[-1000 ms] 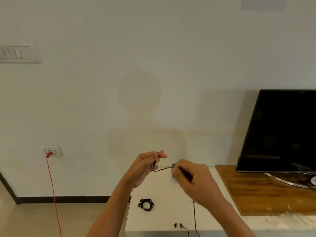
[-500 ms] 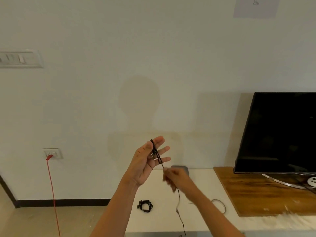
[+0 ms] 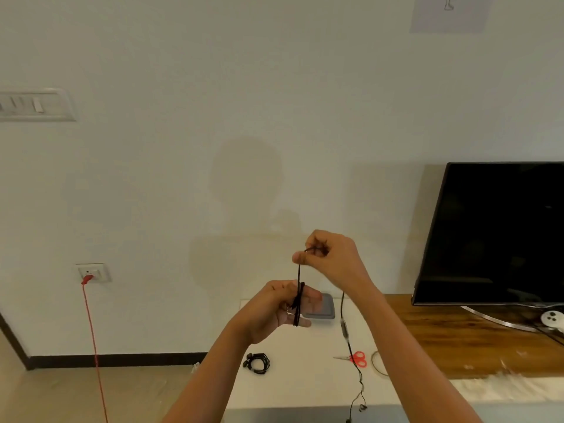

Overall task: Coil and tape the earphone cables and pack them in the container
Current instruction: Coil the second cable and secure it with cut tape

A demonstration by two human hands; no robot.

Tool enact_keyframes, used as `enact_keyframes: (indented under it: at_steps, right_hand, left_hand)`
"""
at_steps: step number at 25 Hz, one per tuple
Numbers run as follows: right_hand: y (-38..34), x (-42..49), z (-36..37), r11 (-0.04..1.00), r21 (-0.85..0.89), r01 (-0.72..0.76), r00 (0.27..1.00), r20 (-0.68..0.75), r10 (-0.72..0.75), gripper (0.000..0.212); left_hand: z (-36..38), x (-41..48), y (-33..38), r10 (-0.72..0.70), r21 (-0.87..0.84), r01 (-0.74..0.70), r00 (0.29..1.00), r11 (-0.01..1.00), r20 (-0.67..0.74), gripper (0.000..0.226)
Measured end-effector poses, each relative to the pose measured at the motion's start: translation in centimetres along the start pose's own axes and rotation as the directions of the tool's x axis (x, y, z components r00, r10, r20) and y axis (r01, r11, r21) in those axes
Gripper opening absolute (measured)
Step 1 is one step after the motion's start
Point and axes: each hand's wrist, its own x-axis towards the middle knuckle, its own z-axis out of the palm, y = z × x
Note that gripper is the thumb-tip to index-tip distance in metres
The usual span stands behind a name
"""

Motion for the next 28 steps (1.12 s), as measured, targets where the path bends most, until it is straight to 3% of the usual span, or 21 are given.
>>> enact_keyframes:
  at_steps: [2,4,6,9,12,16,18,20,24,28]
  right_hand:
    - [2.0,1.5,-0.1,0.971,0.188,-0.145,0.987,0.092,0.130,0.026]
    - [4.3,0.8,1.2,0.915,0.260,-0.309,0.942,0.215,0.257,0.022]
    - [5.6,-2.3,3.4,0.867,0.280,-0.412,0.896,0.298,0.329,0.023]
    - [4.1,-8.2,5.9,0.815,0.324,-0.480,0.861,0.353,0.367,0.045]
    - [1.2,-11.8,5.6,0.891,0.158,-0.426,0.872,0.333,0.358,0.052]
    - [-2.4,-9.6,1.1,0.982,-0.110,-0.156,0.977,0.126,0.169,0.045]
    - [-3.4,-6.5,-0.7,0.972,-0.233,-0.032,0.997,0.064,0.048,0.042]
    - [-3.0,-3.2,-1.4,0.971,-0.241,0.001,0.994,0.109,0.026,0.039]
    - [1.5,-0.3,-0.4,0.983,0.008,-0.181,0.945,0.278,0.172,0.031]
    - [5.6,-3.8,3.4,0.838,0.318,-0.443,0.868,0.386,0.313,0.024]
  left_hand:
    - [0.6,-0.4,0.7,0.036,-0.176,-0.038,0.999,0.984,-0.011,0.043]
    - [0.9,-0.6,1.4,0.091,-0.333,-0.104,0.994,0.937,-0.053,0.043]
    - [0.8,-0.5,1.7,0.141,-0.375,-0.169,0.985,0.911,-0.102,0.041]
    - [-0.1,-0.1,1.7,0.182,-0.387,-0.254,0.960,0.886,-0.214,0.040]
    - [-1.5,0.0,1.1,0.176,-0.243,-0.251,0.940,0.937,-0.291,0.032]
    - [-1.8,-0.9,-0.1,0.126,0.101,-0.112,0.981,0.989,-0.150,0.035]
    - [-1.3,-1.4,-0.1,0.070,0.066,-0.062,0.991,0.996,-0.113,0.038]
    - [-0.8,-1.6,0.0,0.023,0.022,-0.022,0.997,1.000,-0.067,0.040]
    - [0.4,-2.2,-0.1,0.001,-0.140,0.004,0.999,0.990,0.033,0.036]
    - [0.9,-2.5,0.2,0.108,-0.435,-0.121,0.993,0.892,-0.056,0.038]
